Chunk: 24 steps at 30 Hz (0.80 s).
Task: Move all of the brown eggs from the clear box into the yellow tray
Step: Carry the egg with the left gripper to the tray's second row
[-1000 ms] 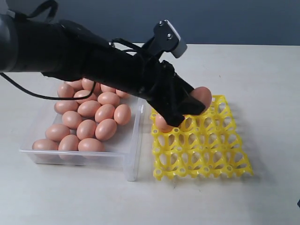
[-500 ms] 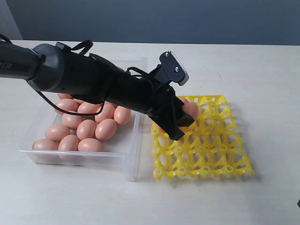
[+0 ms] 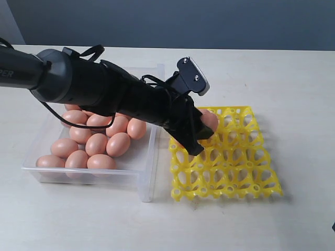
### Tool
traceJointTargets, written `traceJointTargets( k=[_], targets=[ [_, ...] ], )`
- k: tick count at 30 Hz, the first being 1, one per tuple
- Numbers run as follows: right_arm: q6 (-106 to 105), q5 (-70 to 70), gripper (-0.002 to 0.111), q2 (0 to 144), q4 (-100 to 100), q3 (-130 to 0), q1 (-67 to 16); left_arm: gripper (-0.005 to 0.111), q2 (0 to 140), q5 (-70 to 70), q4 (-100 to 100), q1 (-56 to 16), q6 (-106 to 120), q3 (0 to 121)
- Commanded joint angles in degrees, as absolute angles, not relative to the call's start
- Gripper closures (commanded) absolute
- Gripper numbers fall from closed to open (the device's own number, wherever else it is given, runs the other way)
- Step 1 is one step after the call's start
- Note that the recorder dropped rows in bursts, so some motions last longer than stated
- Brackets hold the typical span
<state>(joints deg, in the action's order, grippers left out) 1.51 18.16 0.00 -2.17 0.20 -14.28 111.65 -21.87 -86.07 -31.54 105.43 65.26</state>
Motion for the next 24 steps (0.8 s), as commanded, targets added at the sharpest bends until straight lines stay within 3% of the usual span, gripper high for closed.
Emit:
traceJointTargets(
  k=[1,7,13,17,20,24],
  targets=[
    [1.49,17.47,0.107,0.00,-2.07,0.00,-14.37,0.051,111.66,-21.99,-86.49,-32.04,105.20,65.13],
    [1.49,17.47,0.107,0.00,-2.07,0.00,-14.37,0.041,111.66,-21.99,-86.49,-32.04,105.20,65.13],
    [1.49,17.47,0.107,0.00,-2.07,0.00,-14.37,0.044,108.14,-22.00,-89.40,-32.04,105.20,65.26],
    [1.49,17.47,0.107,0.00,-2.07,0.00,-14.37,0.067,104.39,-22.84,-89.72,-32.04,105.20,65.34],
    [1.49,17.47,0.107,0.00,-2.07,0.00,-14.37,0.106,101.89,-23.10,-88.68,-32.40,103.95,65.61],
    [1.49,17.47,0.107,0.00,-2.07,0.00,-14.37,0.106,101.58,-25.08,-68.44,-33.88,83.31,68.90]
  ],
)
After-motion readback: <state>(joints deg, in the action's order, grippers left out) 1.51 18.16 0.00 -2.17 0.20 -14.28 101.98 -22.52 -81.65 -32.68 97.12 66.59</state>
